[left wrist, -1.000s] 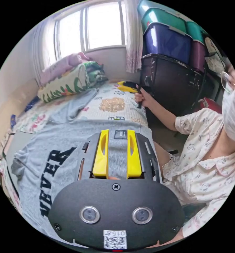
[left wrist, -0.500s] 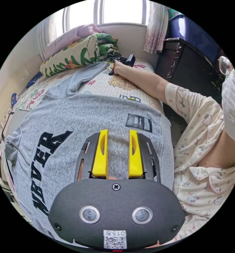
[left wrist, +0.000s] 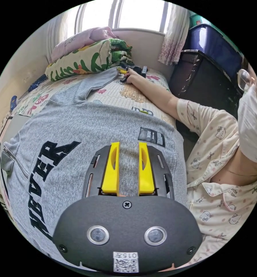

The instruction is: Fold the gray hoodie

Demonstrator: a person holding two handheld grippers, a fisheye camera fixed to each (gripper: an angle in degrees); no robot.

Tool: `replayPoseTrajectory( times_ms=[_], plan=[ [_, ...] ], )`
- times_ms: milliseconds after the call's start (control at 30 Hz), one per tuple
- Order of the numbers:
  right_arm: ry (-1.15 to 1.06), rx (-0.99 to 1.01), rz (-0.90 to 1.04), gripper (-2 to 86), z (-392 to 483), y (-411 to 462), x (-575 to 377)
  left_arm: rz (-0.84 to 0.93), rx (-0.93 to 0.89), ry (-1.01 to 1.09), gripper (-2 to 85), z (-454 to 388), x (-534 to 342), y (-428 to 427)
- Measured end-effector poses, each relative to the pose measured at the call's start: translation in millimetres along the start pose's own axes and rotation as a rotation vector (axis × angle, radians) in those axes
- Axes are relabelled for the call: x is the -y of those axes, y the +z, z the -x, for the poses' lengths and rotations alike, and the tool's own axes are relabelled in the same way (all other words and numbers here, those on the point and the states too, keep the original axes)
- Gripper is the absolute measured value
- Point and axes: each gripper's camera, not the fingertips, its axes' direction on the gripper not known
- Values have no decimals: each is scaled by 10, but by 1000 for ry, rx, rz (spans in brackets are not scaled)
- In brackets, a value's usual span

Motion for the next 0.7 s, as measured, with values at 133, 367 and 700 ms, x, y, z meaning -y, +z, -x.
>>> replayPoseTrajectory(
  times_ms=[133,367,700],
  plan=[
    [-455,119,109,44,1235,-213,-895,-271,-66,-191,104,563,-114,-757],
    [-1169,369,734,49,2450,-441,-3908,-758,-451,-677,165,1796,-701,-1545],
    [-1533,474,1020,54,1579,-1100,-5796,-733,-525,-797,199,2453,-510,-1970]
  ],
)
